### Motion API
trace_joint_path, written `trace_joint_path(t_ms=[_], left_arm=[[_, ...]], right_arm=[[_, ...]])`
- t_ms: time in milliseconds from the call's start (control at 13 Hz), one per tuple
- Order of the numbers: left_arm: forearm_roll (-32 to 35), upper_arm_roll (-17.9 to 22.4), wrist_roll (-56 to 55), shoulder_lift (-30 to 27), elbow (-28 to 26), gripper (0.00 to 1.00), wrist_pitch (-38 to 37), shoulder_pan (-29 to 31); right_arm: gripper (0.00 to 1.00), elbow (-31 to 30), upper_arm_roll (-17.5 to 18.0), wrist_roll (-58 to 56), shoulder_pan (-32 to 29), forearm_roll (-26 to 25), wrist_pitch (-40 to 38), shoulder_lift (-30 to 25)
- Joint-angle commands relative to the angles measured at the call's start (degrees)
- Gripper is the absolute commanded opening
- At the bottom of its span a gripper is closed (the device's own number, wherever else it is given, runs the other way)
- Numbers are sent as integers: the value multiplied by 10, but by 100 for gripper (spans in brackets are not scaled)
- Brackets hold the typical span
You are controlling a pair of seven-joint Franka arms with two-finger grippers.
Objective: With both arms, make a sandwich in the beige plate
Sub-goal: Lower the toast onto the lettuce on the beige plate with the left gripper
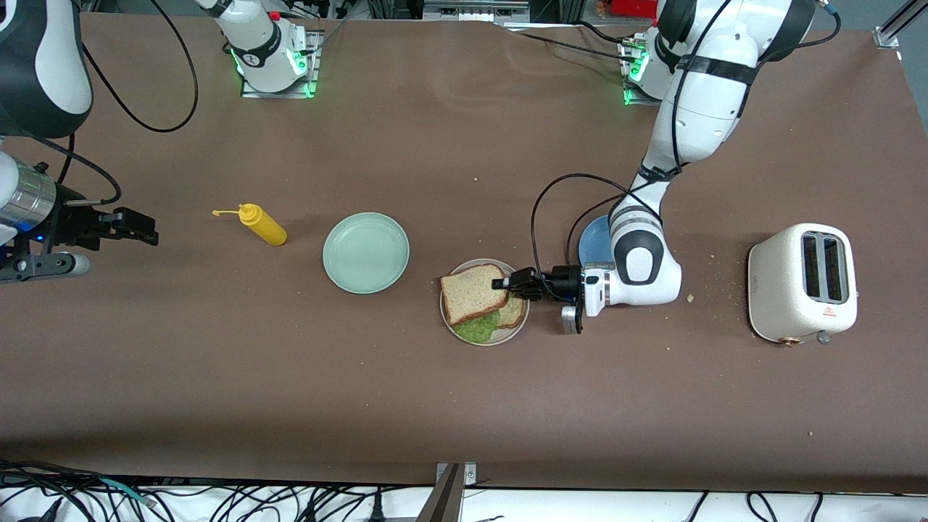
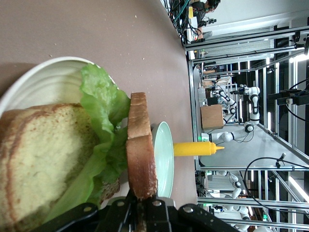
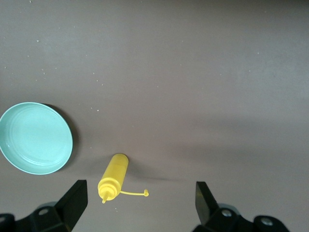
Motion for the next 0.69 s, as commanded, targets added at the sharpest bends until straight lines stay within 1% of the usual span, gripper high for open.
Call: trace_joint_path(t_ms=[0, 77, 154, 231, 615], left_arm=[[-18, 4, 13, -6, 5, 3, 0, 1], [-18, 4, 13, -8, 5, 21, -2, 3], [-18, 5, 10, -10, 5, 49, -2, 6], [-18, 5, 13, -17, 1, 99, -2, 8], [-17, 9, -1, -34, 2, 100, -2, 16]], right_arm=[[99, -22, 2, -13, -5, 1, -1, -20], [99, -22, 2, -12, -5, 1, -1, -20], [99, -21, 2, -12, -5, 1, -1, -20], [99, -21, 2, -13, -5, 1, -1, -20], [99, -21, 2, -13, -5, 1, -1, -20]])
